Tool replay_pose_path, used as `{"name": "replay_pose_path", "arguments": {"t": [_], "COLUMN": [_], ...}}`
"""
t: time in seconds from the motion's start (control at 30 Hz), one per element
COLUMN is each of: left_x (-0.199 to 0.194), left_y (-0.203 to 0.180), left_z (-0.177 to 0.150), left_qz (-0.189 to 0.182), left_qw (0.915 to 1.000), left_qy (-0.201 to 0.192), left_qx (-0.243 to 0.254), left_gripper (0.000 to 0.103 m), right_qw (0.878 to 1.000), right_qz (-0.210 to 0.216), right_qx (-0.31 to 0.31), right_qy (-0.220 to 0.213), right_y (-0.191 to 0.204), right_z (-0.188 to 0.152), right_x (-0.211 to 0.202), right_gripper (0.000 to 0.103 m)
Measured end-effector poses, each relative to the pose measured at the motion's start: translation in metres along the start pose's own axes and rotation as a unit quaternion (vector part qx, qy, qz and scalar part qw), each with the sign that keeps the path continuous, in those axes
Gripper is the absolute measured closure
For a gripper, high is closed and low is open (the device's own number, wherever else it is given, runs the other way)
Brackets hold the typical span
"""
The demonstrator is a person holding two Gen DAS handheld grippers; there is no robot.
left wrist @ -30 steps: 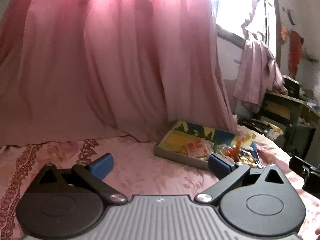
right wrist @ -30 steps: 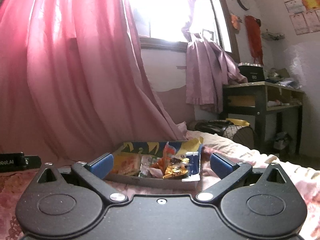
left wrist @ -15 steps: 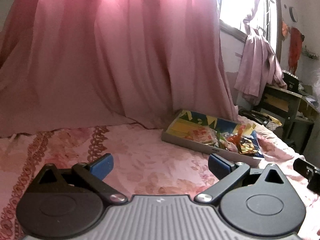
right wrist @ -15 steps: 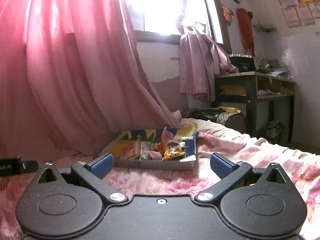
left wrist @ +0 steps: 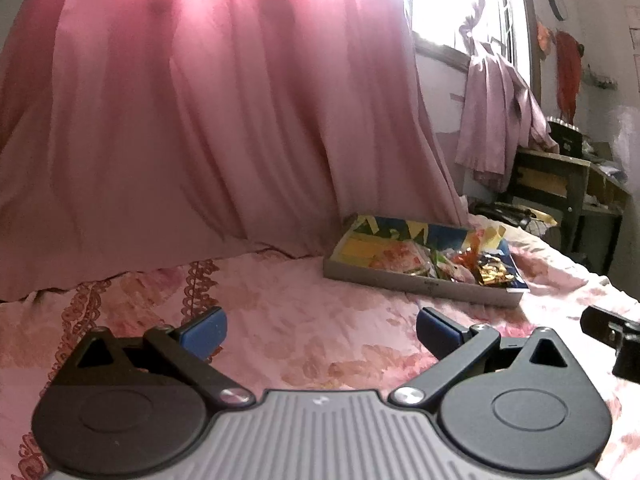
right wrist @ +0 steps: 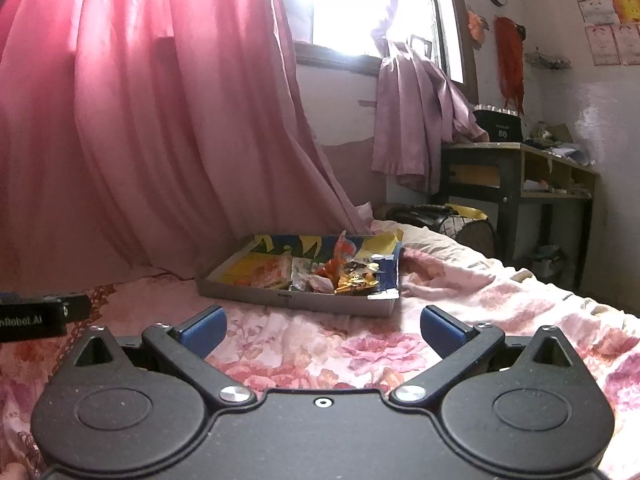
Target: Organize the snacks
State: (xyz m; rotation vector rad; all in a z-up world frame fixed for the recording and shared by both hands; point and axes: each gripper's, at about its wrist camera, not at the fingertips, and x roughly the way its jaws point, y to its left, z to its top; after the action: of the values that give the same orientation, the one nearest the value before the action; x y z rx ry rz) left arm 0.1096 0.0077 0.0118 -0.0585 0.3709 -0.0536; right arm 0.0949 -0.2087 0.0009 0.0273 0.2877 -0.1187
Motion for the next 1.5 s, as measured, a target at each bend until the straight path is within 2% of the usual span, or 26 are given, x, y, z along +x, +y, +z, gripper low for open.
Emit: {"name": "replay_pose_path", "arguments": {"t": [0.27,0.67,1.5], "left_x": [0.006,0.017,0.016], "left_y": [-0.001,0.005,0.005], "left_z": [-0.002,-0.008,-0.009], "left_qz": [-0.003,-0.008,-0.013], "left_qw": [1.0,0.9997,0.9996], "left_qy": [0.007,0.02,0.024], "left_qx": [0.003,-0.008,-0.008], "left_gripper": [0.0,0.0,0.0], "right_qw": [0.999,0.999,0.998], "right_qz": [-0.008,0.003,0.005], "right_qx": [0.02,0.02,0.018], "right_qy": [0.032,0.051,0.056], "right_y": [-0.007,-0.006,-0.006], "right_z": [-0.004,-0.007,-0.008], "right_x": [0.014,0.024,0.027], "right_gripper": [0.001,0.001,0.001]}}
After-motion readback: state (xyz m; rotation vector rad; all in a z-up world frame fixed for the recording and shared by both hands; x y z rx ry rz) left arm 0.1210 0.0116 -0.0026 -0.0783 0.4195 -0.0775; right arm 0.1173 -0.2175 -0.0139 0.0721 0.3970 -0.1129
